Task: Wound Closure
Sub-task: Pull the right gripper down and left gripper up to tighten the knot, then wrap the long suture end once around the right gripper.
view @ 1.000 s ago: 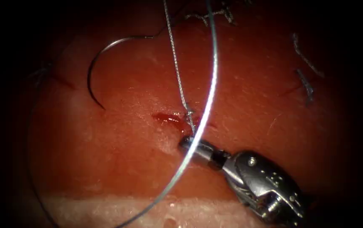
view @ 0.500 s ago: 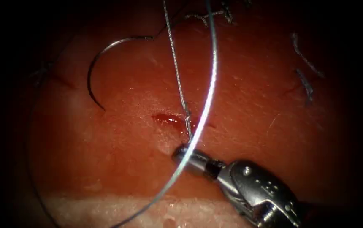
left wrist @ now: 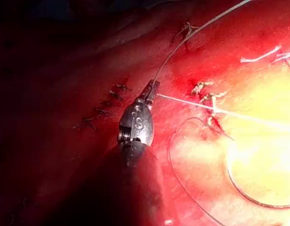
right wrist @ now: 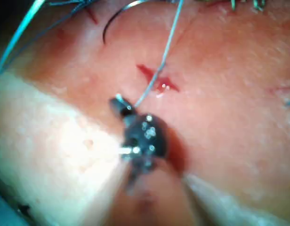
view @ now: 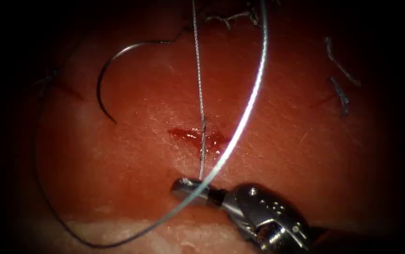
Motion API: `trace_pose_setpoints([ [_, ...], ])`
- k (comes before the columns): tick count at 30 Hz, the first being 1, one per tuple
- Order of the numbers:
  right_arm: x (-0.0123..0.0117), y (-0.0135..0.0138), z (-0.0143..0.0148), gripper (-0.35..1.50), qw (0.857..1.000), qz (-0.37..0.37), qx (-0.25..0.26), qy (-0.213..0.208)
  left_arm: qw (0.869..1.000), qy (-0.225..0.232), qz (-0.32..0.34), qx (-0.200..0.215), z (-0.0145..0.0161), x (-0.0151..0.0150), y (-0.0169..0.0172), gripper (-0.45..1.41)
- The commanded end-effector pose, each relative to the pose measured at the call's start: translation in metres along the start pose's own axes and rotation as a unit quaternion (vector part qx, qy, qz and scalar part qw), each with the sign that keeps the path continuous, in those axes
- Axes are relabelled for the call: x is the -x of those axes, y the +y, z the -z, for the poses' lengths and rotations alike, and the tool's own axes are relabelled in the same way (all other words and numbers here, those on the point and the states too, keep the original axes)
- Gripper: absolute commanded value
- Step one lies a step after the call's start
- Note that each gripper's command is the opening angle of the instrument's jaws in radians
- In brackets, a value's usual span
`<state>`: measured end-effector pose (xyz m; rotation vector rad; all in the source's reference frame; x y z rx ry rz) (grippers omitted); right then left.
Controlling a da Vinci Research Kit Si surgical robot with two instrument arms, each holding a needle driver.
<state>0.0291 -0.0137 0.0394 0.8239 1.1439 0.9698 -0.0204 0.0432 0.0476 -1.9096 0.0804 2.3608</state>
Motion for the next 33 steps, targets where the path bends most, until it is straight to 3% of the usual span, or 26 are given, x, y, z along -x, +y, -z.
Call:
trace_pose_setpoints([
  [1, 0.0007, 0.0001, -0.0009, -0.35, 1.0, 0.0, -0.01, -0.008, 1.0, 0.0, -0.003, -0.002, -0.0007, 0.0003, -0.001, -0.45],
  [6, 0.0013, -0.0019, -0.0014, -0.35, 0.999, -0.015, -0.041, -0.012, 1.0, -0.002, -0.006, -0.004, -0.0018, 0.001, -0.001, -0.45],
  [27, 0.0027, -0.0028, -0.0012, -0.35, 0.997, -0.032, -0.072, -0.027, 1.0, -0.002, -0.008, -0.005, -0.0025, 0.001, -0.0012, -0.45],
  [33, 0.0021, -0.0028, -0.0017, -0.35, 0.997, -0.034, -0.069, -0.026, 1.0, 0.008, -0.002, 0.01, -0.0017, -0.0014, 0.0003, -0.45],
])
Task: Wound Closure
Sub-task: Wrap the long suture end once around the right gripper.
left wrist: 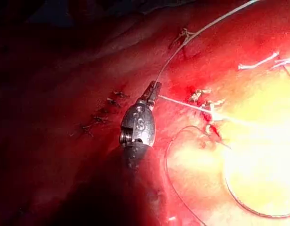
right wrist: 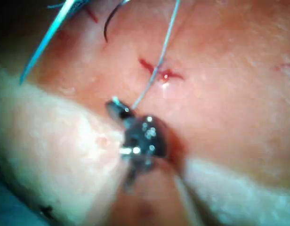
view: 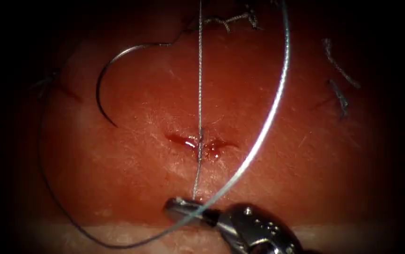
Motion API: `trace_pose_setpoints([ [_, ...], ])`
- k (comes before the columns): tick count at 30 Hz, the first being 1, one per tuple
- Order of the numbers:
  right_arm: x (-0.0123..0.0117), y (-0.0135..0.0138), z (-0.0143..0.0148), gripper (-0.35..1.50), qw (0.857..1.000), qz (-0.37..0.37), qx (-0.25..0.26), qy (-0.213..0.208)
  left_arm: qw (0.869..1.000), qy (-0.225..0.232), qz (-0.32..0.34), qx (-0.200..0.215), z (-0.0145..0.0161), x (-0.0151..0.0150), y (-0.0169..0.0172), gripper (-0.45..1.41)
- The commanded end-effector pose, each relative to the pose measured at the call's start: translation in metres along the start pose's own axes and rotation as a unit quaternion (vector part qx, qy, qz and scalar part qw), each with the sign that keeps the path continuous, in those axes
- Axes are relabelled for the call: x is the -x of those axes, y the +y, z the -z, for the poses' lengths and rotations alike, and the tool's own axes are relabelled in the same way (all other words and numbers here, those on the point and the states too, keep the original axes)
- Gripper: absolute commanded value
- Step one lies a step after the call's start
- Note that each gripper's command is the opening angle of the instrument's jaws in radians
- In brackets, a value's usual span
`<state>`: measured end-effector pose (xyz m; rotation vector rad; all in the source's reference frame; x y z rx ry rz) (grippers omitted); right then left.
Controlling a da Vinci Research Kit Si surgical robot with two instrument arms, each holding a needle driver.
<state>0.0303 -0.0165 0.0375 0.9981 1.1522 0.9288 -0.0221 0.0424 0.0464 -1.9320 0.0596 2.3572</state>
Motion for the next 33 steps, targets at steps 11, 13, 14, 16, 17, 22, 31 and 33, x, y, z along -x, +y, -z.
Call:
trace_pose_setpoints([
  [11, -0.0005, -0.0013, -0.0004, 1.04, 0.998, 0.042, -0.038, -0.007, 0.994, 0.089, 0.047, 0.038, 0.0034, -0.0084, 0.0054, -0.45],
  [13, -0.0007, -0.0016, -0.0003, 1.21, 0.997, 0.046, -0.053, -0.011, 0.992, 0.103, 0.056, 0.04, 0.004, -0.0095, 0.0061, -0.45],
  [14, -0.0008, -0.0017, -0.0002, 1.23, 0.997, 0.052, -0.06, -0.015, 0.991, 0.11, 0.061, 0.041, 0.0043, -0.0102, 0.0066, -0.45],
  [16, -0.0018, -0.0023, 0.0003, 1.33, 0.996, 0.066, -0.053, -0.017, 0.988, 0.128, 0.076, 0.043, 0.0049, -0.0117, 0.0079, -0.45],
  [17, -0.0022, -0.0025, 0.0006, 1.35, 0.996, 0.07, -0.049, -0.016, 0.987, 0.133, 0.08, 0.042, 0.0051, -0.0121, 0.0083, -0.45],
  [22, -0.0056, -0.0043, 0.0034, 1.31, 0.994, 0.103, -0.043, -0.004, 0.981, 0.158, 0.103, 0.044, 0.006, -0.015, 0.0121, -0.45],
  [31, -0.0109, -0.0028, 0.0033, 1.25, 0.989, 0.145, -0.024, -0.01, 0.978, 0.172, 0.108, 0.055, 0.0082, -0.0186, 0.0181, -0.45],
  [33, -0.0115, -0.0019, 0.0026, 1.23, 0.988, 0.151, -0.017, -0.01, 0.977, 0.175, 0.107, 0.053, 0.0084, -0.0191, 0.0192, -0.45],
])
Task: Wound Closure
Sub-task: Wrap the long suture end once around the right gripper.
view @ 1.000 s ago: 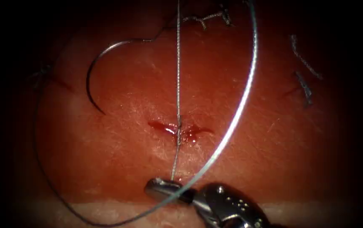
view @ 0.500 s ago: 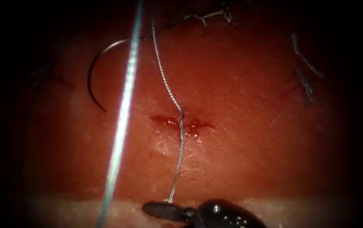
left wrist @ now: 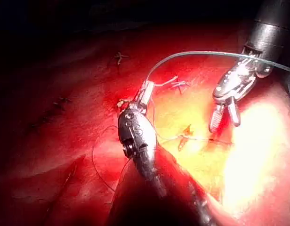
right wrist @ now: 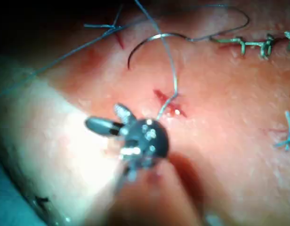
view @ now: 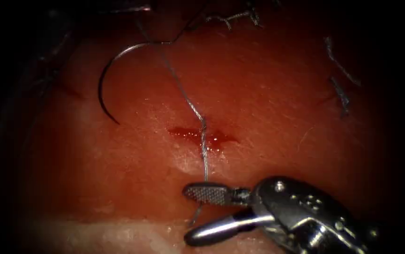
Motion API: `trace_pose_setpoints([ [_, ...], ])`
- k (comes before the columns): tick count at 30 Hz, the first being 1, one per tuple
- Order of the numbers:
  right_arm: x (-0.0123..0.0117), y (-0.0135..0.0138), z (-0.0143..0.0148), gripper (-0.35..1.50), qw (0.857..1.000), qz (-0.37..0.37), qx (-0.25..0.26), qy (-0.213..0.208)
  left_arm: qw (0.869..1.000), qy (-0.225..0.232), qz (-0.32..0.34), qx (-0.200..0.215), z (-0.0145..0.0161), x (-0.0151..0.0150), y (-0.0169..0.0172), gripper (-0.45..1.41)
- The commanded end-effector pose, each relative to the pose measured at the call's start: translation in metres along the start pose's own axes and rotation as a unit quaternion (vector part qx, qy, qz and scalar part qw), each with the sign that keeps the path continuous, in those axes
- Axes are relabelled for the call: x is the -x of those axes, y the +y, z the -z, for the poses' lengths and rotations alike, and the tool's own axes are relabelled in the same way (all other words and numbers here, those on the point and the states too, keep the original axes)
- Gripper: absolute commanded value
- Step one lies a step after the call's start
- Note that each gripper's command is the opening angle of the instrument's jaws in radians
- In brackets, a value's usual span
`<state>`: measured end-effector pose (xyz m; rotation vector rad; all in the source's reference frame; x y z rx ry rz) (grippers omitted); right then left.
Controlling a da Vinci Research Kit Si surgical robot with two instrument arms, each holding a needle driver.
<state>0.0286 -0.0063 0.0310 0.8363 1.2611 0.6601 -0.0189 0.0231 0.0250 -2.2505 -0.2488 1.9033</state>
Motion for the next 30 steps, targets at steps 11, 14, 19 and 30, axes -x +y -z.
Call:
trace_pose_setpoints([
  [11, -0.0009, 0.0076, -0.0063, 1.16, 0.998, 0.041, 0.038, 0.011, 1.0, 0.018, 0.013, -0.017, -0.0021, 0.0013, 0.0036, -0.45],
  [14, -0.0022, 0.0091, -0.0077, 1.13, 0.997, 0.045, 0.046, 0.035, 1.0, 0.017, 0.018, -0.019, -0.0024, 0.0024, 0.0052, -0.45],
  [19, -0.0045, 0.0104, -0.0083, 1.08, 0.995, 0.055, 0.056, 0.066, 0.999, 0.013, 0.028, -0.022, -0.0016, 0.0053, 0.0084, -0.45],
  [30, -0.007, 0.0124, -0.0061, 1.01, 0.987, 0.05, 0.033, 0.15, 0.999, 0.013, 0.034, -0.04, -0.0012, 0.0068, 0.0102, -0.45],
])
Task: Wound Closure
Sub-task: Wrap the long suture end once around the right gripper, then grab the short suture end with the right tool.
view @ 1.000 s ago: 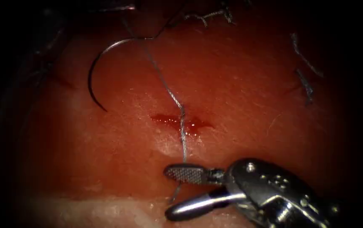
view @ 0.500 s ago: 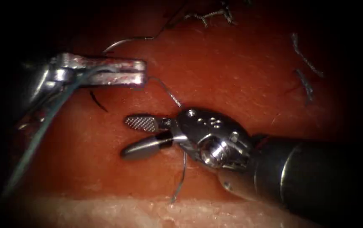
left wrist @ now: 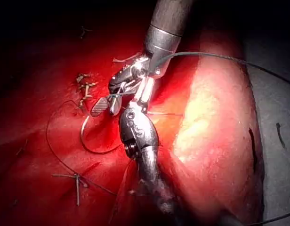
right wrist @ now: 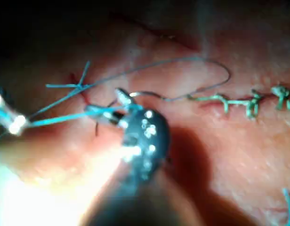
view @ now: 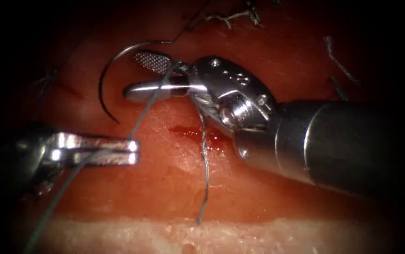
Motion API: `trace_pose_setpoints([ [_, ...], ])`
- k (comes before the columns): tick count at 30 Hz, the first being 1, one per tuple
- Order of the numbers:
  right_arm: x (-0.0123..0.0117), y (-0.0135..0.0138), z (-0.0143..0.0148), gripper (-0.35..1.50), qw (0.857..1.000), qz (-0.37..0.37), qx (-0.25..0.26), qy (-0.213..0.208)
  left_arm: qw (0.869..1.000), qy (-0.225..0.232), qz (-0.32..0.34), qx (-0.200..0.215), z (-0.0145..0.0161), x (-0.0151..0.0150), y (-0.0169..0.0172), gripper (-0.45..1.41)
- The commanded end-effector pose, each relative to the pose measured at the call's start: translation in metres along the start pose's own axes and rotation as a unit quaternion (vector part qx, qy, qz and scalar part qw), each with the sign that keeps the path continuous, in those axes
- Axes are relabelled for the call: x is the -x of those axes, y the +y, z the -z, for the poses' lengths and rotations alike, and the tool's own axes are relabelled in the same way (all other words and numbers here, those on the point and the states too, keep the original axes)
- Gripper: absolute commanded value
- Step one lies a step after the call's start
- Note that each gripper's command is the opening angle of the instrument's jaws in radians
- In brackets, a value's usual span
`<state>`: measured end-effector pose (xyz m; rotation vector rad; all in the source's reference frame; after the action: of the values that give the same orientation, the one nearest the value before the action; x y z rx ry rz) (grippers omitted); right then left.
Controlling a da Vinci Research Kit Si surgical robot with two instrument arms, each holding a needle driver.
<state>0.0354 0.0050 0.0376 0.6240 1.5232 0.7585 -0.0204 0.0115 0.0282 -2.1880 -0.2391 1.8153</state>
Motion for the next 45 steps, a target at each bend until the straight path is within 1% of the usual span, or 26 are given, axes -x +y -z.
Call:
trace_pose_setpoints([
  [1, 0.0002, 0.0005, -0.0007, 1.01, 1.0, -0.006, -0.005, 0.01, 1.0, 0.0, 0.001, 0.001, -0.0007, 0.0011, -0.0001, -0.45],
  [2, -0.0001, 0.0007, -0.0006, 1.01, 0.999, -0.017, -0.011, 0.028, 1.0, -0.001, 0.006, 0.002, -0.001, 0.0019, 0.0004, -0.45],
  [3, -0.0003, 0.0008, -0.0002, 1.01, 0.999, -0.024, -0.015, 0.038, 1.0, -0.002, 0.003, 0.002, -0.0012, 0.0025, 0.0007, -0.45],
  [7, -0.0004, 0.0008, 0.0007, 0.99, 0.998, -0.025, -0.034, 0.04, 1.0, -0.003, 0.005, 0.003, -0.001, 0.0036, 0.0005, -0.45],
  [10, -0.0002, 0.0007, 0.0015, 0.98, 0.996, -0.03, -0.071, 0.042, 1.0, -0.003, 0.005, 0.006, -0.0006, 0.0046, -0.0001, -0.45],
  [14, -0.0002, 0.0003, 0.0025, 0.98, 0.993, -0.032, -0.114, 0.029, 1.0, -0.004, 0.011, 0.002, -0.0002, 0.0066, -0.0011, -0.45],
  [15, -0.0001, 0.0001, 0.003, 0.96, 0.99, -0.034, -0.136, 0.027, 1.0, -0.009, 0.012, 0.003, -0.0001, 0.008, -0.0017, -0.45],
  [16, -0.0001, 0.0001, 0.0033, 0.94, 0.988, -0.035, -0.146, 0.026, 1.0, -0.012, 0.012, 0.004, 0.0, 0.0087, -0.002, -0.45],
  [17, 0.0002, 0.0003, 0.004, 0.93, 0.984, -0.04, -0.174, 0.018, 1.0, -0.021, 0.018, 0.007, 0.0003, 0.0105, -0.0026, -0.45],
  [19, 0.0005, 0.0007, 0.0045, 0.93, 0.979, -0.028, -0.201, 0.011, 0.999, -0.027, 0.021, 0.009, 0.0007, 0.0121, -0.0031, -0.45],
  [21, 0.0009, 0.0012, 0.0048, 0.88, 0.976, -0.014, -0.219, 0.007, 0.999, -0.035, 0.029, 0.011, 0.0011, 0.014, -0.0035, -0.45],
  [24, 0.0019, 0.0021, 0.005, 0.86, 0.974, 0.001, -0.227, -0.001, 0.998, -0.045, 0.035, 0.012, 0.0018, 0.0161, -0.0041, -0.45],
  [26, 0.0029, 0.0027, 0.0052, 0.83, 0.973, 0.01, -0.231, -0.006, 0.998, -0.047, 0.039, 0.012, 0.002, 0.0167, -0.0046, -0.45],
  [27, 0.0039, 0.003, 0.0056, 0.81, 0.969, 0.031, -0.246, -0.021, 0.998, -0.047, 0.042, 0.012, 0.0023, 0.0169, -0.0051, -0.45],
  [29, 0.0047, 0.0033, 0.0058, 0.78, 0.962, 0.052, -0.264, -0.039, 0.998, -0.047, 0.042, 0.012, 0.0023, 0.0169, -0.0056, -0.45],
  [30, 0.0052, 0.0034, 0.0061, 0.76, 0.953, 0.075, -0.287, -0.059, 0.998, -0.047, 0.045, 0.012, 0.0022, 0.017, -0.0061, -0.45],
  [31, 0.0054, 0.0035, 0.0062, 0.76, 0.949, 0.085, -0.296, -0.067, 0.998, -0.047, 0.045, 0.01, 0.0021, 0.0171, -0.0063, -0.45],
  [33, 0.0054, 0.0037, 0.0065, 0.69, 0.939, 0.106, -0.316, -0.084, 0.998, -0.047, 0.045, 0.01, 0.0019, 0.0173, -0.0067, -0.45],
  [35, 0.0053, 0.0037, 0.0067, 0.68, 0.931, 0.12, -0.332, -0.098, 0.998, -0.047, 0.045, 0.012, 0.0019, 0.0174, -0.0073, -0.45],
  [37, 0.0049, 0.0036, 0.0068, 0.66, 0.91, 0.145, -0.367, -0.131, 0.998, -0.047, 0.045, 0.013, 0.0021, 0.0176, -0.0082, -0.45],
  [38, 0.0048, 0.0035, 0.0068, 0.66, 0.906, 0.148, -0.372, -0.136, 0.998, -0.047, 0.045, 0.013, 0.0022, 0.0176, -0.0084, -0.45],
  [40, 0.0044, 0.0032, 0.0067, 0.66, 0.893, 0.165, -0.391, -0.148, 0.998, -0.047, 0.044, 0.014, 0.0025, 0.0179, -0.009, -0.45],
  [43, 0.0043, 0.003, 0.0064, 0.66, 0.884, 0.174, -0.405, -0.159, 0.998, -0.049, 0.043, 0.014, 0.0026, 0.0182, -0.0093, -0.45],
  [45, 0.0041, 0.0028, 0.0063, 0.66, 0.874, 0.182, -0.417, -0.169, 0.998, -0.051, 0.042, 0.014, 0.0026, 0.0184, -0.0094, -0.45],
])
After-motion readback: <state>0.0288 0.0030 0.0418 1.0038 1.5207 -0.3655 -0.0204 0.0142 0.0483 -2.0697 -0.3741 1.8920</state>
